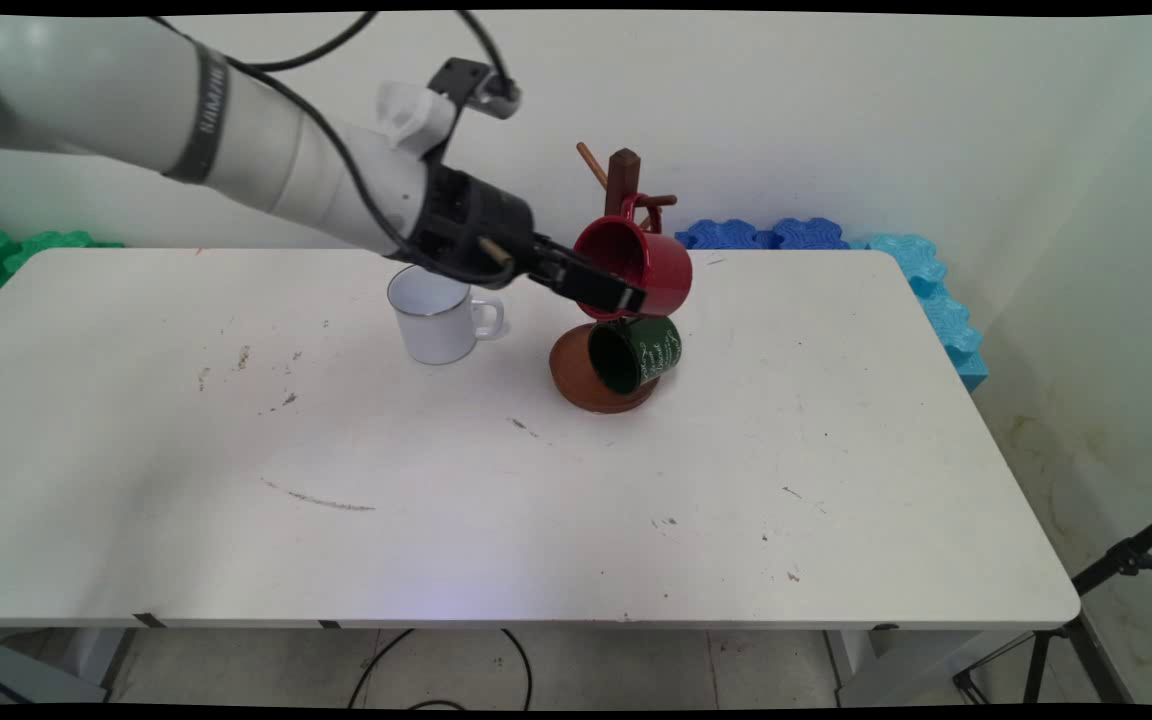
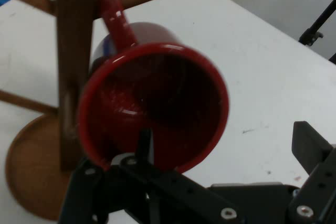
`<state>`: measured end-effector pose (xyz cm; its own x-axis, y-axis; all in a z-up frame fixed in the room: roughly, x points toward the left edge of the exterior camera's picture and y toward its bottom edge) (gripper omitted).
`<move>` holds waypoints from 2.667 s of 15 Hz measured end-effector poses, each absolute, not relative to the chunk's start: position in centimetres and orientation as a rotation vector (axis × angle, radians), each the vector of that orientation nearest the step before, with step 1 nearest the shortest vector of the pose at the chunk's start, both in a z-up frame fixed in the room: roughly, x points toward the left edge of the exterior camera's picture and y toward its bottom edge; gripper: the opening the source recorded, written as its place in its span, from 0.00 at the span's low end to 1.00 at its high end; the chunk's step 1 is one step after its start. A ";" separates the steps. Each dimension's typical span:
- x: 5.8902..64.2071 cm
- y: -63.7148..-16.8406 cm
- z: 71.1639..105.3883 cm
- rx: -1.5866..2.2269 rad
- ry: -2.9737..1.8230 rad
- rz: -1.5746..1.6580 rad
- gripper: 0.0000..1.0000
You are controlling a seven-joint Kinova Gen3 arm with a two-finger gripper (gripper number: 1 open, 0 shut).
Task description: Pick up the red mug from the rack, then place the picked object on the table
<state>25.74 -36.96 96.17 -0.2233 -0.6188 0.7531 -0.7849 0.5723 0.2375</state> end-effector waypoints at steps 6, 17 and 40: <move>22.7 -38.1 95.5 1.146 -1.921 0.247 1.00; 20.4 -40.2 93.1 1.185 -1.922 0.289 1.00; 19.9 -38.9 95.3 1.138 -1.840 0.259 0.00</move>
<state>19.92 -38.92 95.26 -0.1429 -0.5957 0.7904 -0.7905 0.5493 0.2710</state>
